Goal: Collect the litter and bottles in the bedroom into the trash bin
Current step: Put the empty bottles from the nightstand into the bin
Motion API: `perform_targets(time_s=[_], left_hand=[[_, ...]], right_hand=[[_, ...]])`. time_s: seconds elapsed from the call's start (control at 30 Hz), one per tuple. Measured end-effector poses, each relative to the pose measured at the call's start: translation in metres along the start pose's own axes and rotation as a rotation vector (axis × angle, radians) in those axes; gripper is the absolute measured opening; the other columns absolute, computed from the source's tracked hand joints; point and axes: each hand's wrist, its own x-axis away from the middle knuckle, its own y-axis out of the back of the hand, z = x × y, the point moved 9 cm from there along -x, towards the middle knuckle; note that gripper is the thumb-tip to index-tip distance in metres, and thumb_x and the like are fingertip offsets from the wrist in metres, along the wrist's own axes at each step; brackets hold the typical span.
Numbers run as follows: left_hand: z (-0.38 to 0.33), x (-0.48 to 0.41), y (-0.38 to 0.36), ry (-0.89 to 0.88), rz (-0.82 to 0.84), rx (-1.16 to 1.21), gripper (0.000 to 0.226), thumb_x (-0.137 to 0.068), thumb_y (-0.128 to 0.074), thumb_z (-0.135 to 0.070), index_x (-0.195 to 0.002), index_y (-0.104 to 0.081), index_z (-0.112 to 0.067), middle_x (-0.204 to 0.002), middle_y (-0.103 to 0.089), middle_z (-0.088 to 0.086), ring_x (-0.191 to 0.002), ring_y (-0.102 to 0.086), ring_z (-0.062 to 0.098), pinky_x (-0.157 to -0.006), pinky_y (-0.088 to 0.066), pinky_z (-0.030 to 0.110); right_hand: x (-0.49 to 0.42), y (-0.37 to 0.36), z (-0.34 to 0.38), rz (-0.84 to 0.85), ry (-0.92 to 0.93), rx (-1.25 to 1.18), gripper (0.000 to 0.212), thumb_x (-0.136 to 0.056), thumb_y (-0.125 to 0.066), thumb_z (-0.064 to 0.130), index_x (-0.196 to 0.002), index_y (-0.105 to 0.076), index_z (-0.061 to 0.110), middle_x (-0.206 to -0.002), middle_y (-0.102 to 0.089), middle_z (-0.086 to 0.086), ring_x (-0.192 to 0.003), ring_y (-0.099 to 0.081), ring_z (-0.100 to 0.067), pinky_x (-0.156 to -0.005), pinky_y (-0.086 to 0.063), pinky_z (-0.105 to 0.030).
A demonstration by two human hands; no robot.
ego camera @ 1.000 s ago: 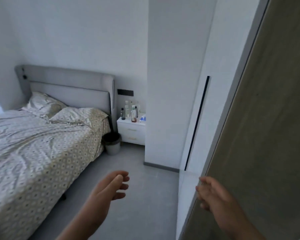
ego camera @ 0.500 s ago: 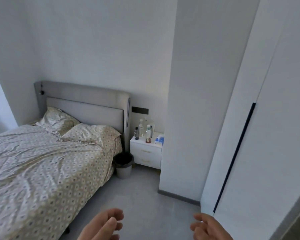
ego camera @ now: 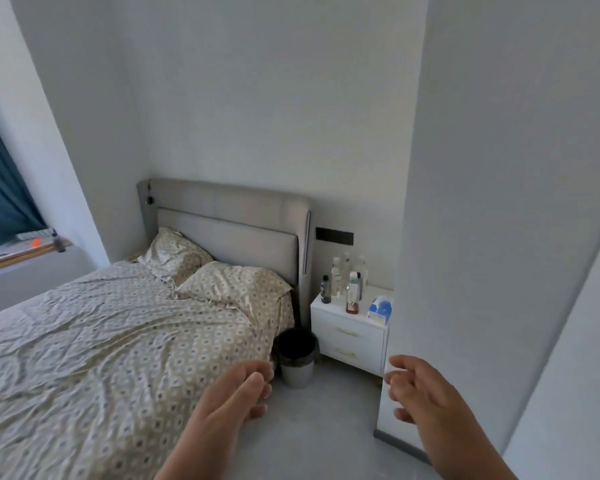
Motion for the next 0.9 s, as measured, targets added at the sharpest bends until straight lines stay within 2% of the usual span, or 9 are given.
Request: perform_targets(time_s=[0.1, 0.23, 0.37, 0.5, 0.63, 0.77, 0.9], left_hand=[[0.007, -0.048, 0.003, 0.003, -0.024, 0.012, 0.038, -0.068, -0.054, -0.029, -0.097, -0.068, -0.008, -0.089, -0.072, 0.004, -0.08, -0.066, 0.012, -0.071, -0.052, 0.031], [0.029, -0.129, 0.008, 0.019, -0.03, 0.04, 0.037, -0.067, -0.055, -0.03, -0.096, -0.068, -0.01, -0.089, -0.073, 0.002, -0.087, -0.065, 0.016, -0.071, -0.051, 0.027], [0.041, -0.223, 0.017, 0.028, 0.017, 0.069, 0.052, -0.053, -0.065, -0.046, -0.096, -0.069, -0.018, -0.096, -0.073, -0.001, -0.098, -0.064, 0.013, -0.078, -0.049, 0.028], [0.042, -0.317, 0.023, 0.032, 0.062, 0.111, 0.055, -0.047, -0.064, -0.049, -0.092, -0.068, -0.018, -0.098, -0.071, 0.002, -0.099, -0.063, 0.015, -0.08, -0.048, 0.033], [0.052, -0.399, 0.012, 0.023, 0.106, 0.106, 0.049, -0.054, -0.065, -0.045, -0.094, -0.069, -0.018, -0.098, -0.072, 0.003, -0.102, -0.063, 0.02, -0.078, -0.049, 0.033], [0.062, -0.455, -0.01, 0.027, 0.21, 0.089, 0.062, -0.049, -0.062, -0.054, -0.099, -0.068, -0.019, -0.102, -0.073, -0.004, -0.098, -0.066, 0.01, -0.076, -0.05, 0.029], [0.076, -0.516, -0.017, 0.043, 0.208, 0.03, 0.059, -0.051, -0.06, -0.057, -0.099, -0.068, -0.024, -0.103, -0.072, -0.01, -0.099, -0.065, 0.005, -0.079, -0.05, 0.029]], right_hand=[[-0.052, -0.011, 0.006, 0.013, 0.011, 0.044, 0.014, -0.096, -0.05, 0.026, -0.107, -0.057, 0.031, -0.095, -0.067, -0.001, -0.088, -0.065, -0.019, -0.084, -0.054, -0.037], [-0.13, -0.03, -0.004, 0.012, -0.002, 0.066, 0.012, -0.097, -0.049, 0.027, -0.104, -0.056, 0.034, -0.097, -0.067, 0.001, -0.09, -0.064, -0.019, -0.085, -0.054, -0.036], [-0.212, -0.055, -0.009, -0.019, -0.03, 0.113, 0.011, -0.097, -0.048, 0.031, -0.102, -0.055, 0.037, -0.1, -0.065, 0.005, -0.094, -0.062, -0.014, -0.091, -0.053, -0.036], [-0.283, -0.068, -0.004, -0.055, -0.057, 0.119, 0.015, -0.095, -0.052, 0.03, -0.107, -0.058, 0.037, -0.103, -0.064, 0.006, -0.1, -0.06, -0.01, -0.096, -0.049, -0.037], [-0.344, -0.071, -0.003, -0.112, -0.086, 0.089, 0.015, -0.095, -0.052, 0.029, -0.106, -0.058, 0.038, -0.102, -0.064, 0.004, -0.1, -0.06, -0.013, -0.096, -0.049, -0.038], [-0.397, -0.077, -0.021, -0.115, -0.155, 0.091, 0.013, -0.094, -0.054, 0.03, -0.105, -0.057, 0.038, -0.102, -0.063, 0.006, -0.102, -0.059, -0.01, -0.097, -0.05, -0.035], [-0.471, -0.08, -0.036, -0.126, -0.169, 0.09, 0.012, -0.093, -0.056, 0.03, -0.102, -0.06, 0.037, -0.093, -0.064, 0.005, -0.09, -0.061, -0.012, -0.097, -0.049, -0.042]])
